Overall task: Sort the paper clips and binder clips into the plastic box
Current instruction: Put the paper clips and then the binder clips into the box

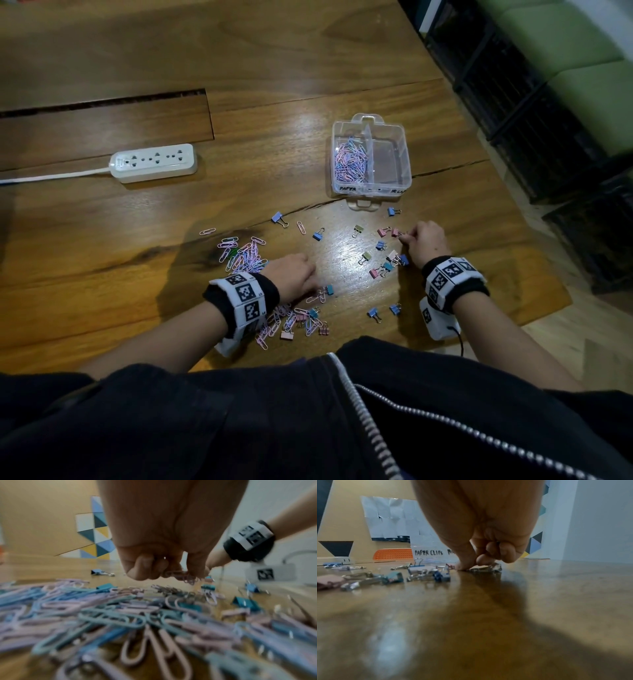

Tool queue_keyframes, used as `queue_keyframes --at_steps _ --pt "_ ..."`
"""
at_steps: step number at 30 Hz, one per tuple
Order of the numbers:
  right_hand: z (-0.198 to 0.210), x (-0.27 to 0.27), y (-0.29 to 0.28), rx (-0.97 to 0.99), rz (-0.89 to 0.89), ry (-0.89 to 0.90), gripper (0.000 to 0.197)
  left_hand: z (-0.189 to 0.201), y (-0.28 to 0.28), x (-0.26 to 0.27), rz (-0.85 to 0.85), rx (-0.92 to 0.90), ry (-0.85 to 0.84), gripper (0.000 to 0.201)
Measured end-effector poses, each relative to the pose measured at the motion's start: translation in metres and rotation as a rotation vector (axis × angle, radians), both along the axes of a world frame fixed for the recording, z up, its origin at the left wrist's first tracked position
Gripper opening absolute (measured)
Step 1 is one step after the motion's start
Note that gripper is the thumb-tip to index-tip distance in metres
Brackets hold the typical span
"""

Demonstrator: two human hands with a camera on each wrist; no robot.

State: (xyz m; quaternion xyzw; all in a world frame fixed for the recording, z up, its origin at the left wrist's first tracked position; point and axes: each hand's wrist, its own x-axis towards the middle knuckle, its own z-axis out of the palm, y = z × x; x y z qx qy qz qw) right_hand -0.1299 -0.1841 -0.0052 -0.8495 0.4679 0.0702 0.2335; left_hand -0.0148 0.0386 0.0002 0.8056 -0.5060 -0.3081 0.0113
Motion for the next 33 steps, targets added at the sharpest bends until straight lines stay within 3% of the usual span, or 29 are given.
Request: queue_keyframes --at_steps 4,9,11,15,20,24,29,30,33 --pt "0.002 -0.003 -0.002 0.009 0.014 0.056 0.029 0.004 -0.001 0.011 0.356 -0.169 0.329 0.028" --pt "0.011 -0.004 -0.004 0.103 -0.064 0.006 0.028 0.0 0.007 0.024 0.774 -0.19 0.812 0.025" --pt "0.012 -0.007 -0.006 0.145 -0.127 -0.077 0.024 0.001 0.009 0.028 0.867 -0.218 0.982 0.02" --pt "0.013 -0.01 -0.008 0.184 -0.203 -0.215 0.02 0.006 0.014 0.031 0.898 -0.254 1.108 0.01" --pt "0.018 -0.011 -0.006 0.258 -0.217 -0.247 0.025 0.007 0.017 0.029 0.872 -0.151 1.038 0.024" --pt "0.022 -0.007 0.012 0.639 -0.363 -0.426 0.02 0.006 0.02 0.026 0.879 -0.113 0.976 0.032" --pt "0.024 -0.001 0.051 1.285 -0.464 -0.58 0.025 0.002 0.012 0.014 0.543 -0.107 0.463 0.031" --pt "0.022 0.001 0.058 1.321 -0.455 -0.562 0.025 0.004 0.01 0.01 0.455 -0.078 0.343 0.024" --pt "0.017 0.006 0.077 1.282 -0.374 -0.492 0.027 0.0 0.008 0.007 0.213 0.016 0.091 0.065"
